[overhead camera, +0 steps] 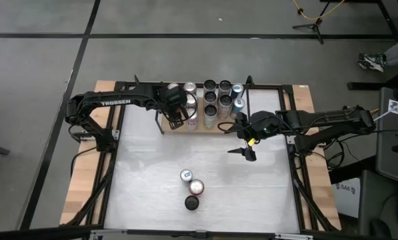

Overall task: Place canned beverage on shelf
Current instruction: Put the red soda can onto the shelf aligned with the other red soda can, then put the blue soda can onto the shelf aligned with the other blue soda cans

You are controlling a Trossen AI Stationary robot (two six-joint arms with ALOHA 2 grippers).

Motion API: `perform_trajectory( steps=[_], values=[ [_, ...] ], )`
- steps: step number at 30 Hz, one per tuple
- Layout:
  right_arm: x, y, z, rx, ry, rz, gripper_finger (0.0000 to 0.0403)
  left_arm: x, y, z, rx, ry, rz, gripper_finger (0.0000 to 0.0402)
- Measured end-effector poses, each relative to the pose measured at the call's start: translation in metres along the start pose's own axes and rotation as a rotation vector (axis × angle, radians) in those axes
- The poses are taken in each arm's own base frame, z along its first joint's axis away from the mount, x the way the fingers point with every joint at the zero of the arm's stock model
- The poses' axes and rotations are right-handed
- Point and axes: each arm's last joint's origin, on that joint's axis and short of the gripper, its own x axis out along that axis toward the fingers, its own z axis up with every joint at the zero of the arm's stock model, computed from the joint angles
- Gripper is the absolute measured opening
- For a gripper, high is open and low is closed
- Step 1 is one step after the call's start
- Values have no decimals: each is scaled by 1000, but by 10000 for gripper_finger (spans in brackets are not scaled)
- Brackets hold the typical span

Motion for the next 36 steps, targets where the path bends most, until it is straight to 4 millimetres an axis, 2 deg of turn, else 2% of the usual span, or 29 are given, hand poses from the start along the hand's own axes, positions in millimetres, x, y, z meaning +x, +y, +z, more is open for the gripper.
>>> perform_trajectory(
  steps=[21, 28, 36],
  values=[
    [0, 0, 0, 0, 0, 0, 363, -2, 0, 3, -9, -38, -5, 211],
    [0, 0, 0, 0, -2, 0, 363, -28, -4, -2, -2, -111, -31, 211],
    [0, 0, 0, 0, -2, 0, 363, -58, -25, -13, 16, -188, -123, 211]
  ],
)
